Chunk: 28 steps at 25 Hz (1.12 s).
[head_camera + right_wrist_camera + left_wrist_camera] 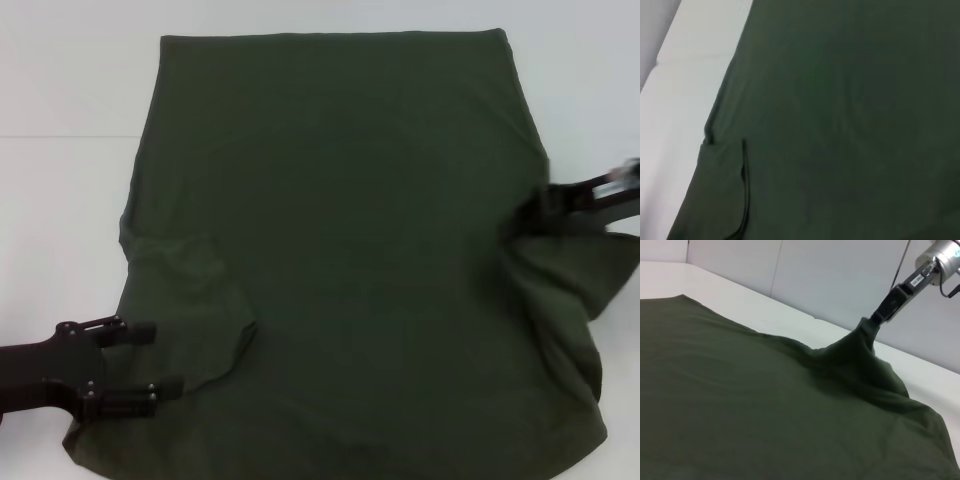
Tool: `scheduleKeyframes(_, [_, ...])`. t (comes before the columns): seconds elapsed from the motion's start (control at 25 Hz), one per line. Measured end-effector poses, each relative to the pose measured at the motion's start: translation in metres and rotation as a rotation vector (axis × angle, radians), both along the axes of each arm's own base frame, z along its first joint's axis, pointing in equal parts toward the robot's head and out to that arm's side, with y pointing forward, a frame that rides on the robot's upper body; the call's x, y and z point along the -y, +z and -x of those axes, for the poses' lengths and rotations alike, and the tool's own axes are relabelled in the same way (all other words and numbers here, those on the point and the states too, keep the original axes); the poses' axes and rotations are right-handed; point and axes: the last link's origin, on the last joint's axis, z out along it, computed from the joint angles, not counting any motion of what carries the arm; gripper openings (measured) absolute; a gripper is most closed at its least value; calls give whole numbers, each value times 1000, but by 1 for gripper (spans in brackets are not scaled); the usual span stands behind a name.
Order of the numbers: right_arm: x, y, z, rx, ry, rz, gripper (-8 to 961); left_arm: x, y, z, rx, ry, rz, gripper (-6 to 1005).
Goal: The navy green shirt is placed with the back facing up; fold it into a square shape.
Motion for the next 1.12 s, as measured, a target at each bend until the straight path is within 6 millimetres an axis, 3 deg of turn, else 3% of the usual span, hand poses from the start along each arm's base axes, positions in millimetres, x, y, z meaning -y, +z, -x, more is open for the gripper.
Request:
scheduleKeyframes(0.24, [-4,-22,16,26,43,47,4,0,0,0,0,0,0,887])
scheduleKeyframes(0.68, [-4,-26,20,21,51,61,16,0,-1,0,2,3,1,888])
scheduleKeyframes(1.12, [-2,-25,29,-125,69,57,216,-1,-2,1,-1,8,-3,887])
